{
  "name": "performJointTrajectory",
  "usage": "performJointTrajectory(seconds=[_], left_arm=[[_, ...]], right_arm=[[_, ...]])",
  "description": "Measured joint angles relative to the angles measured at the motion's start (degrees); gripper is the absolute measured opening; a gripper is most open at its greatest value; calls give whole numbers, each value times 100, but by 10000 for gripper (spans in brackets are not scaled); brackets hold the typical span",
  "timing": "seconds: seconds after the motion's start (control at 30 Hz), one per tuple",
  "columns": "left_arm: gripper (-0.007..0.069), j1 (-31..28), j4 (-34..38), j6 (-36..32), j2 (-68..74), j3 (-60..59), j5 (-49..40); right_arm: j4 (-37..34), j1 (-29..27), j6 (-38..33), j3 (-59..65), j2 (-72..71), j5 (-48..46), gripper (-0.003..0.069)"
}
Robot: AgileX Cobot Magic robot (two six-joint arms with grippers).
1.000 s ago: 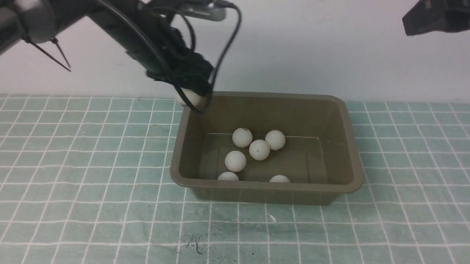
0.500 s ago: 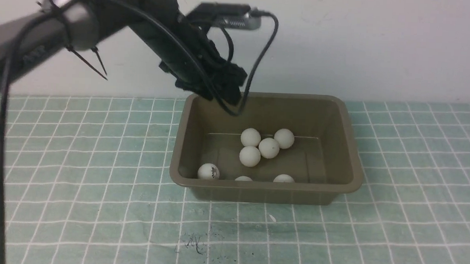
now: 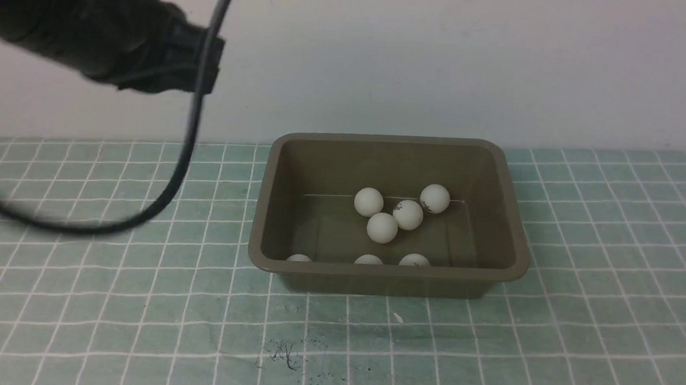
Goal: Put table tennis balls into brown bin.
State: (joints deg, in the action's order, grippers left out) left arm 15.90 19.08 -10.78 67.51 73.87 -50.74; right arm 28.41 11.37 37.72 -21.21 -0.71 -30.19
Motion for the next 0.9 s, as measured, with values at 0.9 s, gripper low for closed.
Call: performJointTrajectory(seconds=[0.9], left_arm=[[-5, 0, 369, 28, -4631, -4642, 2698]], right_arm=[[449, 0, 180, 31, 0, 90, -15]])
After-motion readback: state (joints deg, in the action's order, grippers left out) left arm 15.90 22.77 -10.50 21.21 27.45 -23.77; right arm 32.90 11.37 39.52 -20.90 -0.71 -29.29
